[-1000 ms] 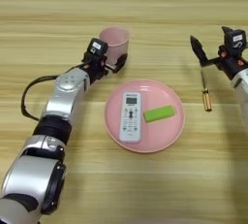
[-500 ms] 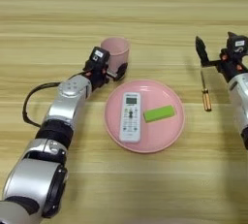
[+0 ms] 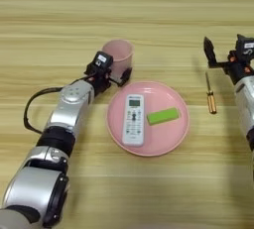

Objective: Move the objects on the table

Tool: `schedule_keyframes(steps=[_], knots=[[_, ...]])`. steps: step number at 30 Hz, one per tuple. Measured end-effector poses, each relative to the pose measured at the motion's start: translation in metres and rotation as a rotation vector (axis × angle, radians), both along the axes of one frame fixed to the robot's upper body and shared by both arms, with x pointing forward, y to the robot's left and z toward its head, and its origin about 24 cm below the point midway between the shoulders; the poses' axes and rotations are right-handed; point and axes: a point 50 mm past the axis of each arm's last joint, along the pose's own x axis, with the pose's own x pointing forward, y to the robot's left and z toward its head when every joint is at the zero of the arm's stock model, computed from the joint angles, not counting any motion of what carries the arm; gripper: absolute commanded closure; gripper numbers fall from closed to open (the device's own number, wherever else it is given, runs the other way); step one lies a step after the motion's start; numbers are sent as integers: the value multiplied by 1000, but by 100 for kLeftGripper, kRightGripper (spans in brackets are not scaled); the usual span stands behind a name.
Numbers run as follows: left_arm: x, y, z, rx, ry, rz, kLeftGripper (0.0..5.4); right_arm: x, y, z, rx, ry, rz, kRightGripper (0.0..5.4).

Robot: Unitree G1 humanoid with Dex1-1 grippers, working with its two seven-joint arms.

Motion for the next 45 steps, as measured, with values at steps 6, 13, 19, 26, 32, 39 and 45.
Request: schedule_keyframes(steps=[6,13,19,26,32,39,45], knots=[[-1,-1,9,1,-71,8,2,1,1,0,2,1,1,0],[-4,0,33,3,-224,43,2,0,0,-3,7,11,-3,0],[-11,1,42,14,-279,54,2,0,-1,-3,9,3,-5,0],[-17,-3,61,-3,-355,41,2,0,-1,-3,10,2,3,0],[-19,0,74,-48,-396,54,2,0,-1,-3,10,2,5,0],[-8,22,83,-86,-453,210,2,-1,-1,-3,10,-1,6,0],[3,38,71,-90,-439,343,2,-1,0,-2,9,-4,9,0]])
